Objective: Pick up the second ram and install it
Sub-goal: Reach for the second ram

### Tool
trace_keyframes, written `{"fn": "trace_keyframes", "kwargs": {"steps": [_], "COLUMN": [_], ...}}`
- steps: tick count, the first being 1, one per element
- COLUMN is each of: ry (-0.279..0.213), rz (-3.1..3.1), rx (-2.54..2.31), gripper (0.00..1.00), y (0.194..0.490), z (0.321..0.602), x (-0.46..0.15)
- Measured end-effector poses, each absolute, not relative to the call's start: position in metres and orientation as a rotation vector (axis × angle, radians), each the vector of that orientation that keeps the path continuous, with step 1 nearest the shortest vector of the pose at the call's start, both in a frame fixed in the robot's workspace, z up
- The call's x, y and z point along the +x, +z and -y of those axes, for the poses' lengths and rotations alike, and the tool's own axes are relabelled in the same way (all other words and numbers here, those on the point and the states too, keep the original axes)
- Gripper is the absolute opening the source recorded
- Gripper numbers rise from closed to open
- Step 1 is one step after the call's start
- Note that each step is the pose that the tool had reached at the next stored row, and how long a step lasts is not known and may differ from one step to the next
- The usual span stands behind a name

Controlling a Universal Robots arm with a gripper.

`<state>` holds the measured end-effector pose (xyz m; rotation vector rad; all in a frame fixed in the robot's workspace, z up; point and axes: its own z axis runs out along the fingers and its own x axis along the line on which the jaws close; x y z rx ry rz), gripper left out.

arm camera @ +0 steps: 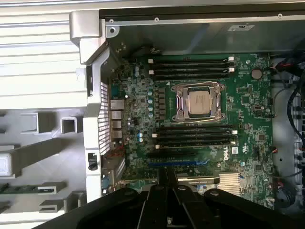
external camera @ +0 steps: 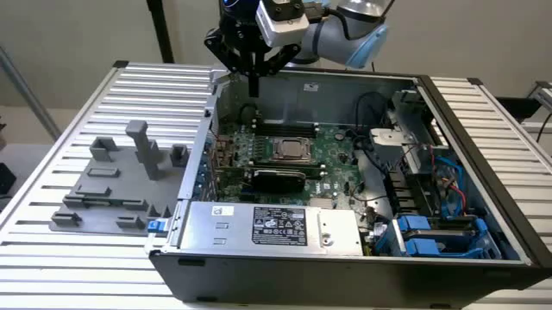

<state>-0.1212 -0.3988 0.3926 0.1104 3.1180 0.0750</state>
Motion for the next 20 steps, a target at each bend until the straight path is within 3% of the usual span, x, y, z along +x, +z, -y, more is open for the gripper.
{"fn": "trace_keyframes", "kwargs": {"steps": [20], "ry": [0.075], "rz": [-3.118], "rx": [0.11], "gripper": [0.11], "y": [0.393], "z": [0.403], "x": [-0.145]}}
